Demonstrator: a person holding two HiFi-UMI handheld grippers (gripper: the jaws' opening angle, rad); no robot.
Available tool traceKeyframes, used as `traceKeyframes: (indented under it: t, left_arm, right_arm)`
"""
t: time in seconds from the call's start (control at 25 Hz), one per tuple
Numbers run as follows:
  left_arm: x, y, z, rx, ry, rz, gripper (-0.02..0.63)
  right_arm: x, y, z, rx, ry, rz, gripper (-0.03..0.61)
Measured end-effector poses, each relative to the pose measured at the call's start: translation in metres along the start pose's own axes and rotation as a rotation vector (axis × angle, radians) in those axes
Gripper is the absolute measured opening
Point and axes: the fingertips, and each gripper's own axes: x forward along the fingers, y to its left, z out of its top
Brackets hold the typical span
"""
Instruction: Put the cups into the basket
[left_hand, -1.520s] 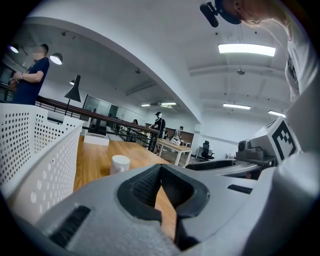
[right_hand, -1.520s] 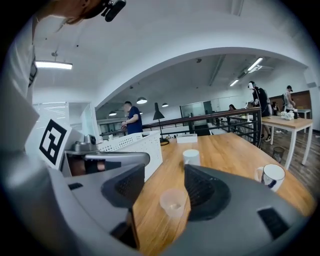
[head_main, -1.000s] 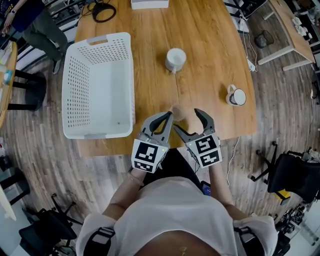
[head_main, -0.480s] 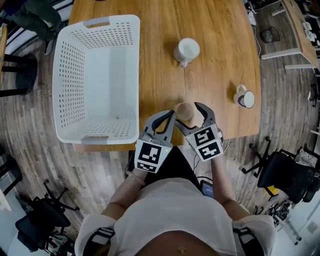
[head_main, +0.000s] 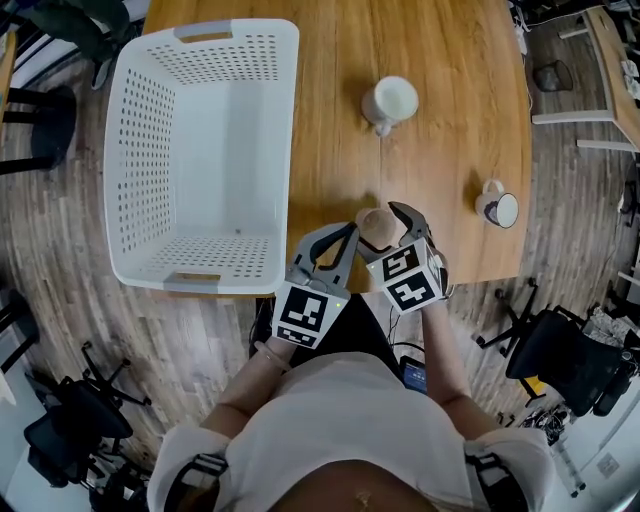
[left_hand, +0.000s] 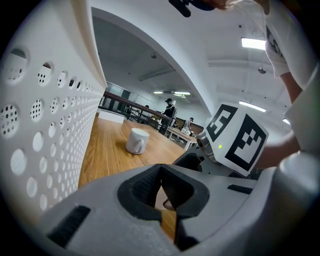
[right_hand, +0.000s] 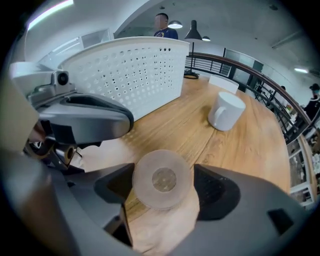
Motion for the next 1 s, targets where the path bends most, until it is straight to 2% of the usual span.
traceKeyframes:
  t: [0.28,0.68,1.0]
  left_arm:
    - [0.003,0.001,0.001,0.003,0.006,-0.002,0.008]
    - [0.004,-0.003,0.004,-0.002,0.006,-0.017,0.008]
    - [0.007,-0.030,0.020,0.029,-0.013,-0.074,0.008]
  right_arm:
    - [0.005,0.004,-0.005,-0.033,0.040,-0.015,0.344]
    - [-0.005,-0.003,-0.004,0.011,-0.007,-0.033,0.339]
    - [-0.037,-0.017,-0.012,0.020,-0.016,-0.095,0.339]
